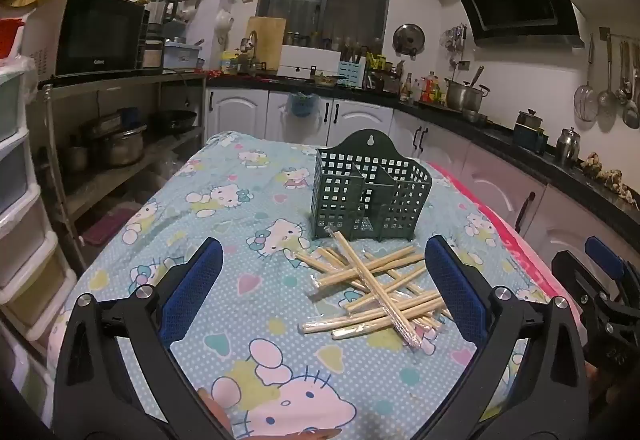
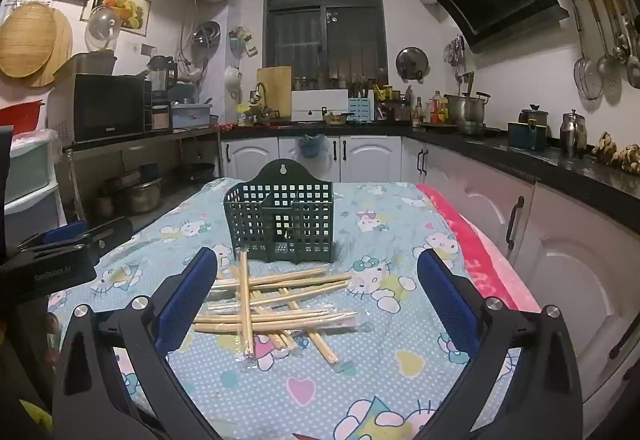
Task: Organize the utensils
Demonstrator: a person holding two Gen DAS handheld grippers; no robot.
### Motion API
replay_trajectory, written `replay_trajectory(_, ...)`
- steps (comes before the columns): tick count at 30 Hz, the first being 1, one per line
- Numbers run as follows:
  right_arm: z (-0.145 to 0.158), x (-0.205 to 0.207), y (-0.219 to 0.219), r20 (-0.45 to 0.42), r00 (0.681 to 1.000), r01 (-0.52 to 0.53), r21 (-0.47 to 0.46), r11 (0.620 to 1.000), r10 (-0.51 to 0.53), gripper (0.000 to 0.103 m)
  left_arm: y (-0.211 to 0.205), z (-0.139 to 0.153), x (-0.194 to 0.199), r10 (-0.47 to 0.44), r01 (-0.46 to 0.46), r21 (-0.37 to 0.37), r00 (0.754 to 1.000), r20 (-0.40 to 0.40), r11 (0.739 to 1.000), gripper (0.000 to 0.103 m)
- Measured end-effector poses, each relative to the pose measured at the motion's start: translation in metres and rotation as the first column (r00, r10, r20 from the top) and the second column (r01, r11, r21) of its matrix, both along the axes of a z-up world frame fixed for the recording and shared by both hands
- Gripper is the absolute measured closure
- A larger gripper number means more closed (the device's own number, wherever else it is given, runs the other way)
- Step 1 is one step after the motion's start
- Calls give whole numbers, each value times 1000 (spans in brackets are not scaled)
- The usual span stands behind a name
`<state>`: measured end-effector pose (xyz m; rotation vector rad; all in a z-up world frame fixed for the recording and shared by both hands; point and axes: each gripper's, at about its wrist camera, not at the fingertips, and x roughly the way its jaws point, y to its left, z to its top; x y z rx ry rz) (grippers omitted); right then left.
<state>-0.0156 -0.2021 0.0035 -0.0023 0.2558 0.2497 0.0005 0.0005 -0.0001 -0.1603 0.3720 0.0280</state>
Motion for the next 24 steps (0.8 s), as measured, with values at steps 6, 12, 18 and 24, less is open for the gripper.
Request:
replay_trajectory(6, 1, 0, -1, 1, 1000, 5, 8, 1000, -5, 6, -1, 0, 0, -1, 1, 16, 1000, 5, 1000, 9)
replay_trajectory(12, 2, 1, 1, 1, 1000, 3, 1, 1000, -3, 6, -1, 0, 0, -2, 2, 17, 1000, 9, 1000, 9)
replay_trajectory(18, 3, -2, -3, 3, 1000, 3, 2, 1000, -3, 6, -2, 2, 0, -4, 4, 16, 1000, 13, 1000, 9)
replay_trajectory(24, 6, -4, -2, 8, 1000, 2, 1, 1000, -2, 6, 0, 7, -3, -7, 6, 15, 1000, 16, 1000, 9)
